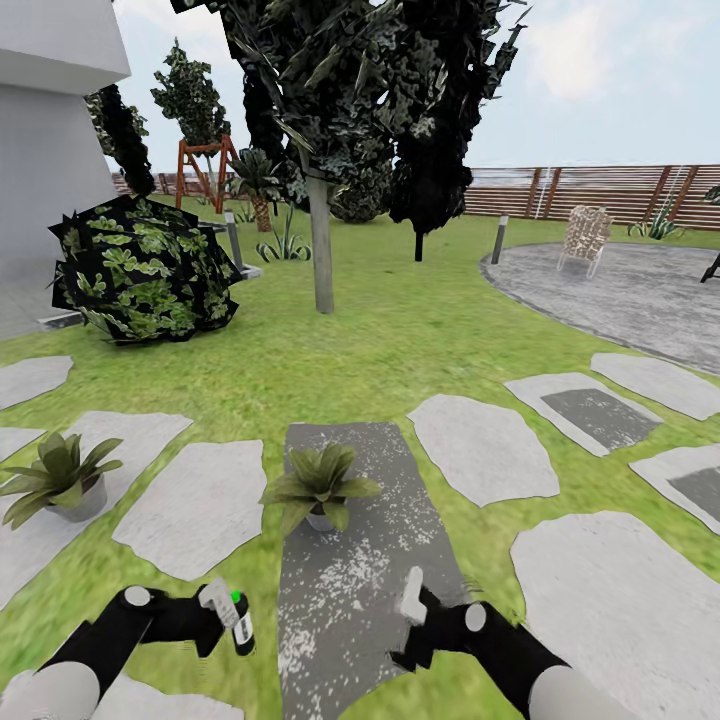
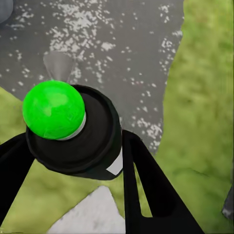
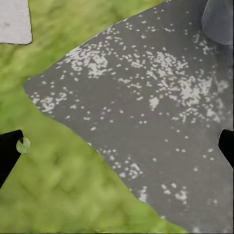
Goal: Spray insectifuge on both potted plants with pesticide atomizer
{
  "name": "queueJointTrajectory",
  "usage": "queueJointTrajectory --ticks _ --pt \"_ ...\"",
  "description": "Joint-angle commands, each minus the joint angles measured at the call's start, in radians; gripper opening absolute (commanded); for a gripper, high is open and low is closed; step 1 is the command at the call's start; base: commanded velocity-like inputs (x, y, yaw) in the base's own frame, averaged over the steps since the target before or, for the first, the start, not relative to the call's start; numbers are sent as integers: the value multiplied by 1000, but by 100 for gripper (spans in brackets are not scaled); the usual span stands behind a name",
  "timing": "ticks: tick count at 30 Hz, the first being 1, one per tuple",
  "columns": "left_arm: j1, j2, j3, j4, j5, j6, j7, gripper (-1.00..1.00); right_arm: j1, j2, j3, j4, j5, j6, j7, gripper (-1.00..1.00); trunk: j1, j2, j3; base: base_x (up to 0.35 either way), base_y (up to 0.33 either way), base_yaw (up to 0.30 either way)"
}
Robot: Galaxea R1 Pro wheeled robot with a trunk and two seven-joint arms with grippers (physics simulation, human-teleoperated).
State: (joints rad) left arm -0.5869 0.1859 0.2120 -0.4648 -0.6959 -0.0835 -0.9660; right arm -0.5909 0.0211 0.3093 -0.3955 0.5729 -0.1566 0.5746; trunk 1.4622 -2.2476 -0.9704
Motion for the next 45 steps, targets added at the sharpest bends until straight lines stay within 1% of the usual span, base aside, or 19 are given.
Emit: queueJointTrajectory --ticks 1,3,7,11,12,13,15,19,22,24,26,31,32,34,36,37,41,42,45 --pt "-1 -1 22 0 -10 -8 0 -100 0 -1 -1 41 8 -34 -67 100 0 0 -1 0 0 0" --pt "-1 -2 42 0 -10 -6 14 -100 3 -1 -1 184 5 -116 -278 100 0 0 -1 0 0 0" --pt "-1 -3 48 18 -8 -1 59 -100 39 -1 -1 338 3 -258 -594 100 0 0 -1 0 0 0" --pt "-1 -8 50 45 -7 55 94 -100 130 -5 -10 364 -15 -315 -810 100 0 0 -1 0 0 0" --pt "-1 -10 53 48 -7 96 101 -100 161 -19 -28 367 -59 -358 -858 100 0 0 -1 0 0 0" --pt "-1 -11 54 48 -7 115 102 -100 170 -26 -39 368 -92 -381 -869 100 0 0 -1 0 0 0" --pt "-2 -12 56 43 4 157 104 -100 187 -49 -55 369 -208 -425 -884 100 0 0 -1 0 0 0" --pt "-9 -14 53 36 46 220 104 -100 199 -84 -65 369 -427 -439 -887 100 0 0 -1 0 0 0" --pt "-28 -18 51 25 62 351 103 -100 201 -95 -69 367 -616 -440 -883 100 0 0 -1 0 0 0" --pt "-55 -20 50 7 64 438 103 -100 201 -97 -69 364 -669 -438 -872 100 0 0 -1 0 0 0" --pt "-106 -20 47 -10 64 551 101 -100 201 -98 -68 360 -694 -437 -862 100 0 0 -1 0 0 0" --pt "-222 -23 35 -17 57 794 98 -100 202 -98 -63 364 -705 -437 -856 100 0 0 -1 0 0 0" --pt "-265 -24 33 -17 54 884 98 -100 203 -98 -64 365 -706 -437 -856 100 0 0 -1 0 0 0" --pt "-306 -25 16 -13 53 990 99 -100 203 -98 -64 366 -707 -437 -855 100 0 0 -1 0 0 0" --pt "-331 -25 -35 -7 54 1055 98 -100 203 -97 -64 366 -707 -437 -854 100 0 0 -1 0 0 0" --pt "-342 -25 -105 -5 55 1083 97 -100 204 -96 -64 366 -708 -437 -852 100 0 0 -1 0 0 0" --pt "-339 -27 -220 -2 57 1101 96 -100 205 -89 -65 366 -709 -437 -852 100 0 0 -1 0 0 0" --pt "-357 -60 -313 -18 53 1105 96 -100 206 -69 -65 366 -709 -437 -852 100 0 0 -1 0 0 0" --pt "-357 -60 -313 -18 53 1105 96 -100 206 -69 -65 367 -709 -437 -852 100 0 0 -1 0 0 0"
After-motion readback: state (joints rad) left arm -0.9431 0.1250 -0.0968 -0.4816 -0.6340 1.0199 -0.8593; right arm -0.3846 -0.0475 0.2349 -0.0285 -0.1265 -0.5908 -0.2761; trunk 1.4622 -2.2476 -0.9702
